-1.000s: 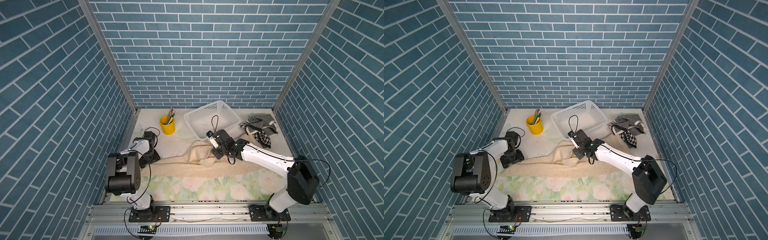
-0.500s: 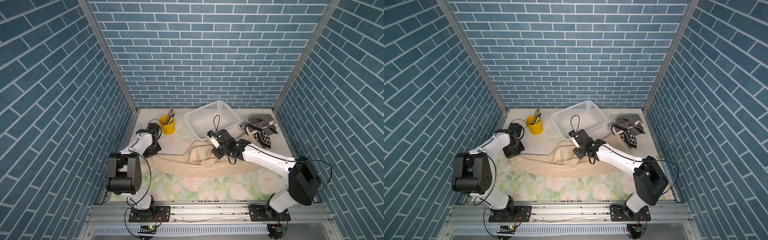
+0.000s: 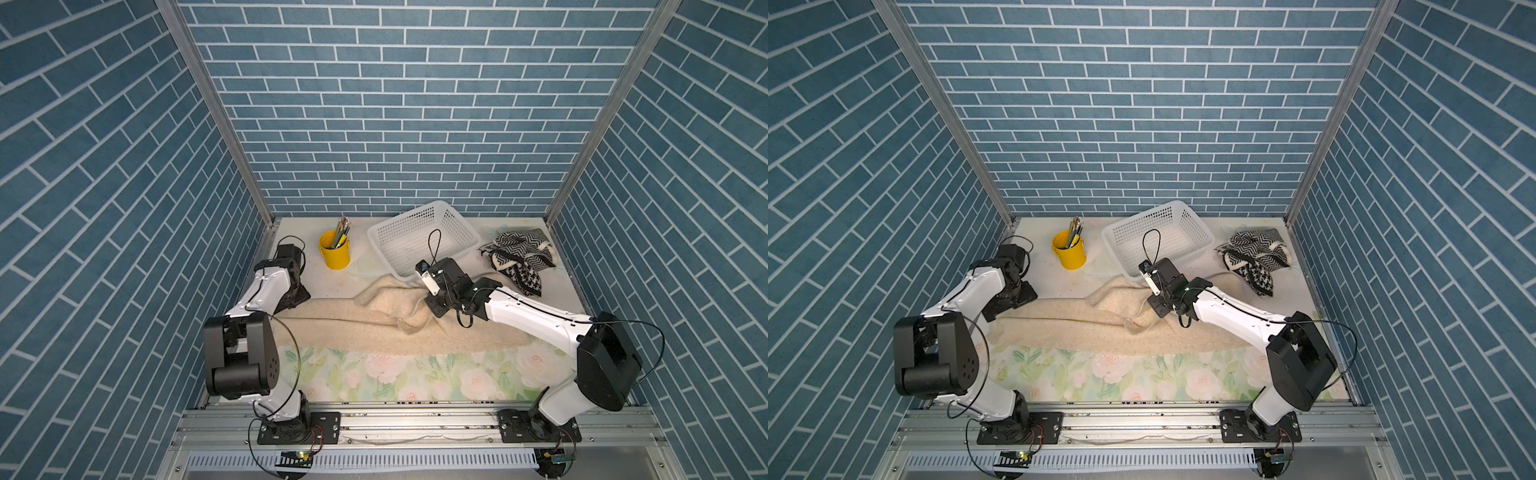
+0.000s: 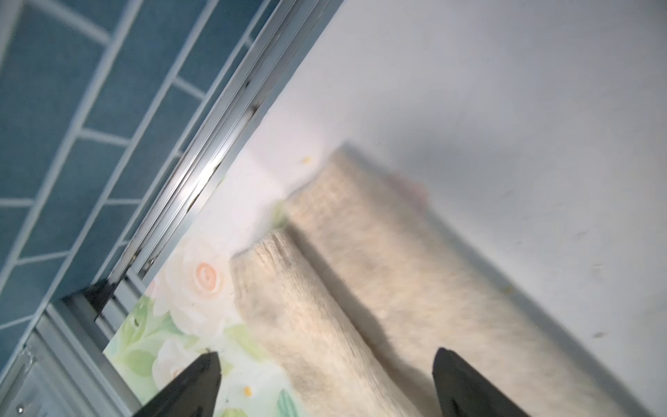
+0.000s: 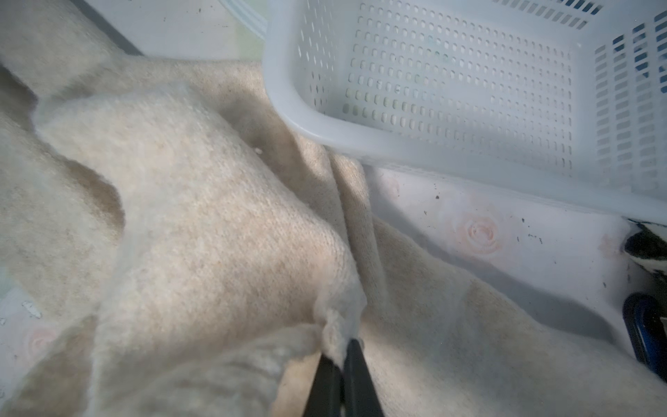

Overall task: Roll up the scarf and place it into the basket
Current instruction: Flatten out the scarf at the center of the board.

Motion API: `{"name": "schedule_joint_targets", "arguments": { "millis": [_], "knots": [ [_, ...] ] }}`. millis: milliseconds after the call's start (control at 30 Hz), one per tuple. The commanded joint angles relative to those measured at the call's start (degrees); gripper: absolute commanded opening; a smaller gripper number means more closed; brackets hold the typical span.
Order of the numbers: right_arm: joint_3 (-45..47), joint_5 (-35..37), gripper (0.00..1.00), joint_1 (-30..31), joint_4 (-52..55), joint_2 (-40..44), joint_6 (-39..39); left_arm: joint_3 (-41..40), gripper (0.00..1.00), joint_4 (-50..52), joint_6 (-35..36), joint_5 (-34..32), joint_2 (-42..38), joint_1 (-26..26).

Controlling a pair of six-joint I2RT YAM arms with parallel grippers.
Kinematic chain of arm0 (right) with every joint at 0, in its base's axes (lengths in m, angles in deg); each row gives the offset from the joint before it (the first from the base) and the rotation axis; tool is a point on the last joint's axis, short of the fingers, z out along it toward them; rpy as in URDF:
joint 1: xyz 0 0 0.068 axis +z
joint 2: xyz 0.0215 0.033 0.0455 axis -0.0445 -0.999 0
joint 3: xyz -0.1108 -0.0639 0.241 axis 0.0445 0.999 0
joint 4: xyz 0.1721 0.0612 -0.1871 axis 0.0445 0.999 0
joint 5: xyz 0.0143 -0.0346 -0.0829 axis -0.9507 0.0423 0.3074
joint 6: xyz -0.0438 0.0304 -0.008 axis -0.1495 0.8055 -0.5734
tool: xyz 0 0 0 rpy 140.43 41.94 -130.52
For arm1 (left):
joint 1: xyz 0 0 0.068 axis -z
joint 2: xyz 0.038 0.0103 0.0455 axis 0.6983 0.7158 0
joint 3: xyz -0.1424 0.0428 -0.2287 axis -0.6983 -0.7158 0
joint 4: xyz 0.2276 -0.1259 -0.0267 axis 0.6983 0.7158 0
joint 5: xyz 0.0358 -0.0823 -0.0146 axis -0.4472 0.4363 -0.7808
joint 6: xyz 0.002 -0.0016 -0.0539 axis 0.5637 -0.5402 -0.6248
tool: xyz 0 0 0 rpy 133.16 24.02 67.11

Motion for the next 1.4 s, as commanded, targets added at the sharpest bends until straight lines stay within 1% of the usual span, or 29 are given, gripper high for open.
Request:
{"name": "schedule_joint_targets", "arguments": {
  "millis": [0,100,300,433,567,633,700,767,867,933,1000,1033,1067,1100,1167,1200,1233,1333,1367],
  "knots": [
    [-1.3,0.5,0.00,-0.2,0.5,1.1,0.1,0.3,1.00,-0.7,0.4,0.2,-4.3,-1.4],
    [-1.3,0.4,0.00,-0.2,0.3,0.9,0.2,-0.4,1.00,-1.0,1.3,1.4,-3.6,-1.4],
    [-1.3,-0.1,0.00,-0.2,-0.1,0.7,0.3,-4.2,1.00,-8.5,1.5,7.0,1.6,-1.4],
    [-1.3,0.5,0.00,-0.3,0.8,1.0,0.2,0.6,1.00,-11.2,1.4,5.1,7.1,-2.3],
    [-0.9,1.2,0.00,-0.3,1.4,1.6,0.5,7.1,1.00,-11.6,1.7,5.5,14.0,-3.0],
    [-0.8,1.6,0.00,-0.3,1.6,1.8,0.8,8.9,1.00,-11.2,1.5,5.4,16.7,-3.0],
    [-0.8,1.6,0.00,-0.4,1.8,2.1,0.9,8.8,1.00,-11.9,1.4,5.7,17.7,-3.0],
    [-0.6,1.7,0.00,-0.5,1.9,2.0,1.0,7.9,0.98,-12.5,1.3,5.4,18.4,-3.2],
    [-0.6,1.7,0.00,-0.7,2.1,1.8,1.0,7.2,0.97,-11.2,1.6,5.4,19.5,-3.1],
    [-0.6,1.8,0.00,-0.7,2.1,1.8,1.0,5.5,0.96,-11.1,1.7,5.2,18.6,-3.1],
    [-0.6,1.8,0.00,-0.8,2.0,1.7,1.0,3.5,0.92,-11.7,1.6,5.3,17.1,-3.1],
    [-0.6,1.8,0.00,-0.8,2.0,1.7,1.0,2.5,0.87,-11.9,1.7,5.6,16.8,-3.1],
    [-0.7,1.9,0.00,-0.9,2.0,1.6,1.0,1.7,0.79,-12.1,1.9,6.2,16.9,-3.1],
    [-0.6,2.0,0.00,-0.9,2.0,1.6,1.0,1.0,0.67,-12.4,2.2,6.6,16.8,-3.1],
    [-0.7,2.7,0.00,-1.0,2.2,2.0,1.3,0.4,0.28,-12.5,2.4,6.9,16.7,-3.1],
    [-0.7,3.2,0.00,-1.3,2.3,2.2,1.4,0.9,0.11,-12.3,2.4,7.6,16.5,-3.2],
    [-0.8,4.1,0.00,-1.6,2.4,2.7,1.8,2.3,0.00,-11.5,2.3,8.7,15.9,-3.3],
    [-1.1,6.7,0.00,-3.7,2.7,4.6,3.2,9.0,0.00,-9.2,2.1,12.8,12.3,-2.9],
    [-1.2,7.9,0.00,-4.6,2.7,5.5,3.7,11.9,0.00,-8.3,2.0,12.6,10.5,-2.6]
  ]
}}
